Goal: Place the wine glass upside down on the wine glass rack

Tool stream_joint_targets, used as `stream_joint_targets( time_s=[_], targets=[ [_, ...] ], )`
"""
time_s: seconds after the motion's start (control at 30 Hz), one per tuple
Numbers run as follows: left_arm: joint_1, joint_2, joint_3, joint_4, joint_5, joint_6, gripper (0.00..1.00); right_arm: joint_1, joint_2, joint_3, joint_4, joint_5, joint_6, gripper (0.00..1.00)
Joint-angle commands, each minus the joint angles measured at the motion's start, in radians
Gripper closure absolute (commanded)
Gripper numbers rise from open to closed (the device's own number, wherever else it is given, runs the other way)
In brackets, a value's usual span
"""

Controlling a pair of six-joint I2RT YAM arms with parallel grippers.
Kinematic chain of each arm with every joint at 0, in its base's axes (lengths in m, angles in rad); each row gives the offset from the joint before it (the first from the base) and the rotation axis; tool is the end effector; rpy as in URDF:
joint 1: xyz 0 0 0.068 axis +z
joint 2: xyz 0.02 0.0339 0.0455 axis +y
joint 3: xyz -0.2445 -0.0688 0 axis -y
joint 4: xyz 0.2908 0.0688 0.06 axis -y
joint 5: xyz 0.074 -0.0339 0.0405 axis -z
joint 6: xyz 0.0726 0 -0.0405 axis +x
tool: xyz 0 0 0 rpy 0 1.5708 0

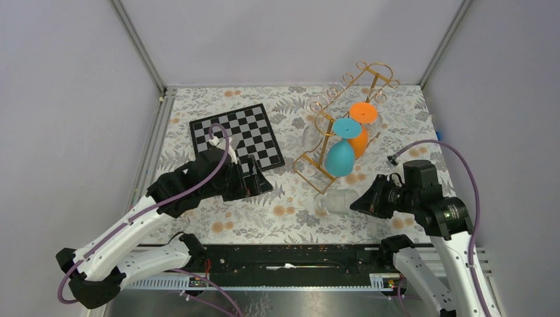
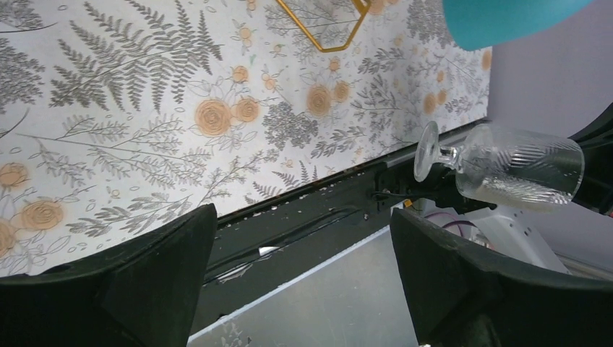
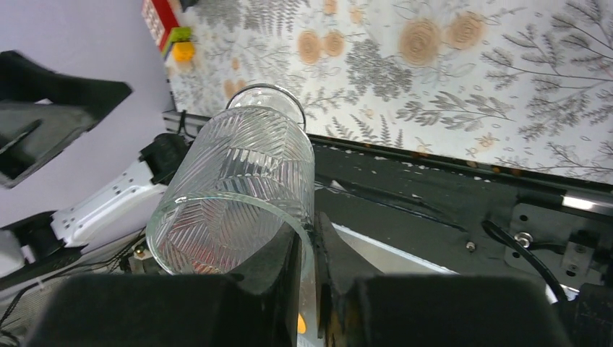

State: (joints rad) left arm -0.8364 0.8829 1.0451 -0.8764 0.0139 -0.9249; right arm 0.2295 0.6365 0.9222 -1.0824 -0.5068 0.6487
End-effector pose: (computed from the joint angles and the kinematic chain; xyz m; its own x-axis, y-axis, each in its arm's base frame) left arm 0.1687 -0.1883 0.3125 -0.8625 -0.2362 -0.4475 0.1004 0.7869 -0.6089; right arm 0.1688 0.0756 0.3000 -0.8747 0.3381 -0.3474 -0.0011 0.7152 0.6989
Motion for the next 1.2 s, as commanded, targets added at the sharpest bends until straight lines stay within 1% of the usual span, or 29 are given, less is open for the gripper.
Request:
stream_joint_targets(
  time_s=[0.0, 0.17, 0.33, 0.47, 0.7, 0.9, 1.03, 1.1, 1.17],
  targets=[
    [0.005, -0.014, 0.022, 0.075, 0.079, -0.001, 0.03, 0.047, -0.006, 0.123, 0.065, -0.015, 0.089, 1.0],
    [-0.014, 0.007, 0.059, 0.105, 0.129, 0.018, 0.1, 0.099, 0.025, 0.193, 0.086, 0.01, 0.117, 1.0],
    [-0.105, 0.092, 0.133, 0.137, 0.122, 0.033, 0.13, 0.153, 0.048, 0.213, 0.113, 0.039, 0.143, 1.0],
    [-0.158, 0.15, 0.174, 0.169, 0.124, 0.028, 0.19, 0.193, 0.058, 0.218, 0.132, 0.056, 0.162, 1.0],
    [-0.217, 0.226, 0.164, 0.274, 0.145, -0.007, 0.38, 0.224, 0.065, 0.218, 0.166, 0.062, 0.183, 1.0],
    [-0.253, 0.282, 0.146, 0.339, 0.142, -0.031, 0.46, 0.235, 0.061, 0.221, 0.173, 0.057, 0.194, 1.0],
    [-0.259, 0.288, 0.118, 0.394, 0.124, -0.05, 0.51, 0.238, 0.058, 0.221, 0.181, 0.051, 0.206, 1.0],
    [-0.259, 0.291, 0.107, 0.42, 0.122, -0.057, 0.54, 0.24, 0.055, 0.223, 0.181, 0.052, 0.209, 1.0],
    [-0.259, 0.302, 0.107, 0.433, 0.129, -0.06, 0.59, 0.24, 0.05, 0.224, 0.182, 0.052, 0.214, 1.0]
  ],
)
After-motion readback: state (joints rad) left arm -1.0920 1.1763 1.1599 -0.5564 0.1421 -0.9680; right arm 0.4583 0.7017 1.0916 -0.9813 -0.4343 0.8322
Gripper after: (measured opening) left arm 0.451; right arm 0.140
